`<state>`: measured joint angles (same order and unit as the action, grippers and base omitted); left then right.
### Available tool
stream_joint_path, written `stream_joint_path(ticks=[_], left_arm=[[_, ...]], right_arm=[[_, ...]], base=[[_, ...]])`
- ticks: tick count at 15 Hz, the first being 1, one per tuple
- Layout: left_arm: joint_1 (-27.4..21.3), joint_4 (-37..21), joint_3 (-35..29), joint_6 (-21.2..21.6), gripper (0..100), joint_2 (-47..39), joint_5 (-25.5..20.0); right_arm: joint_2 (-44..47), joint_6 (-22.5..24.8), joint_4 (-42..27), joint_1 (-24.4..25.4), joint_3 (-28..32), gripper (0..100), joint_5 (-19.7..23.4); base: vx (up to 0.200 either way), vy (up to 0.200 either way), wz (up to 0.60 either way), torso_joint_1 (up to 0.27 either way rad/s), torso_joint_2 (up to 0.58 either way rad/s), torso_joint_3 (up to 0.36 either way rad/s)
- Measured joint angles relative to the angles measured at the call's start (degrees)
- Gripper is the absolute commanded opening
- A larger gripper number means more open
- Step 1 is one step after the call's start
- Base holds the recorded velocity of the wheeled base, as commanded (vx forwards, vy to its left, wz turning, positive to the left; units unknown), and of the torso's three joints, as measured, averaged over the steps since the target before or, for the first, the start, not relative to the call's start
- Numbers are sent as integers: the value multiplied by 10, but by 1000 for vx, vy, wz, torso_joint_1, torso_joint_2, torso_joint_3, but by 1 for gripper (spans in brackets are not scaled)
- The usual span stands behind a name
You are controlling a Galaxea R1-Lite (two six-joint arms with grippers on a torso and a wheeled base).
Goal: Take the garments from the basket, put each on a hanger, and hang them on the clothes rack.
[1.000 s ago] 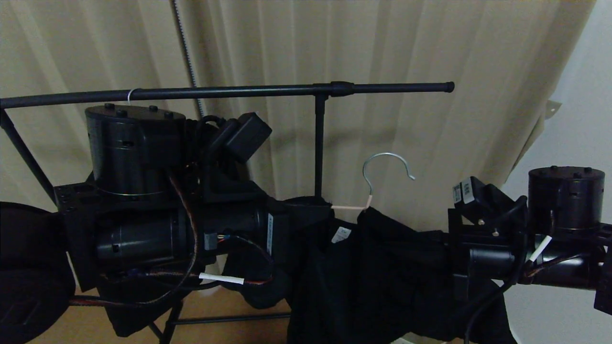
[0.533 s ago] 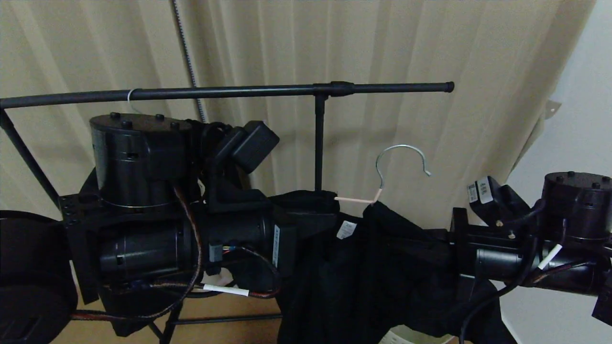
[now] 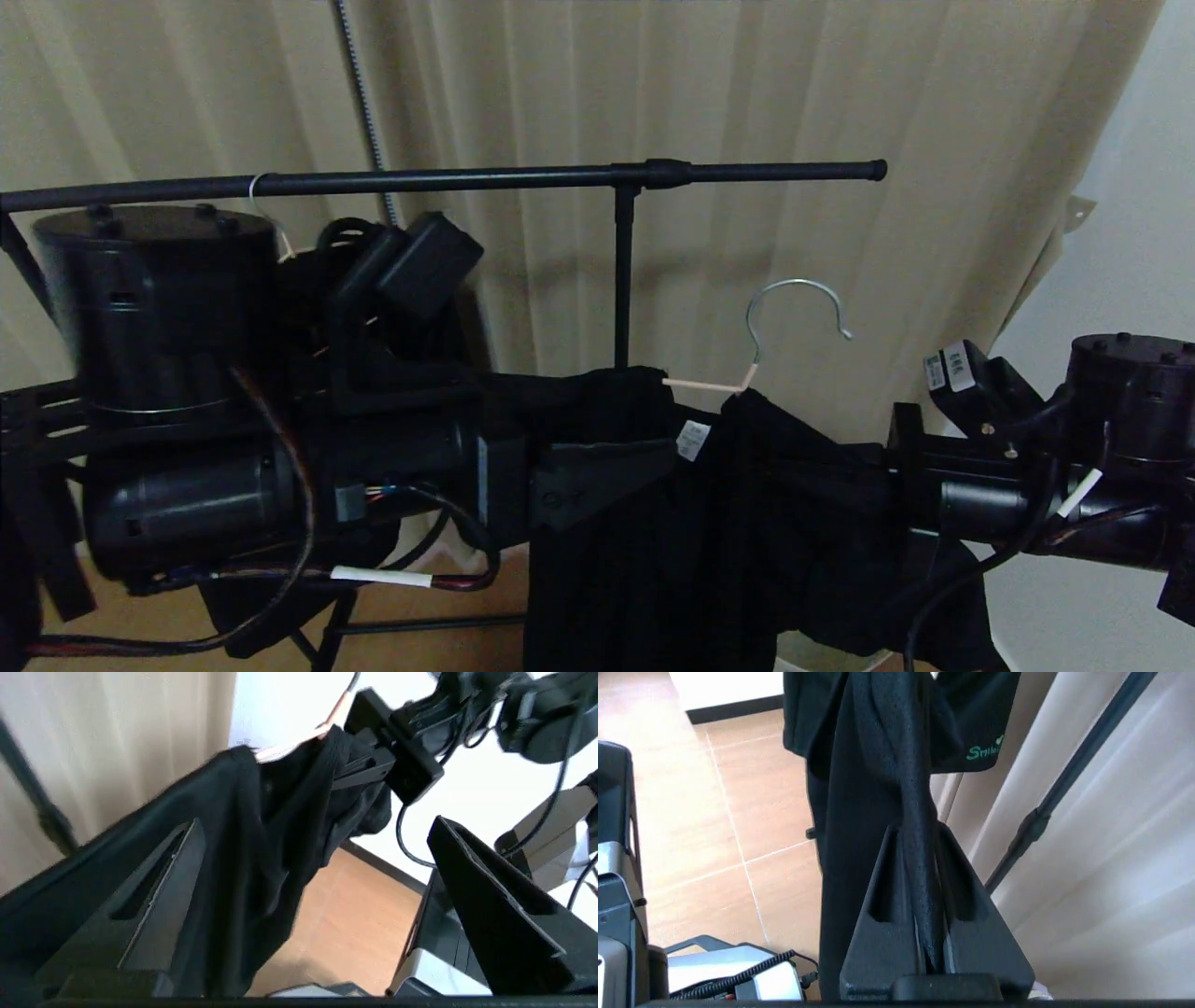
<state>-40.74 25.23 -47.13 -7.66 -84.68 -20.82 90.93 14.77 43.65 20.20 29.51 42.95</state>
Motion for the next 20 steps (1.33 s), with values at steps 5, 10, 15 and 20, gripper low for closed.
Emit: stream_joint_path(ticks=[5,10,15,20], left_arm=[[162,-4,88,92,100,68,-56],[339,-2,149,247,100,59,-315],[353,-1,152,311,100,-40,-342],[330,0,122,280,0,-96,-341]], right_arm=[[-1,0,0,-35,-2,0,83],[-3,0,0,-44,-6,0,129],[-6,2,0,-49,-11,0,157],[-7,2,23,-49,-21,0,175]], base=[[0,0,0,0,0,0],[0,0,0,0,0,0],[0,0,0,0,0,0],[0,0,0,0,0,0]])
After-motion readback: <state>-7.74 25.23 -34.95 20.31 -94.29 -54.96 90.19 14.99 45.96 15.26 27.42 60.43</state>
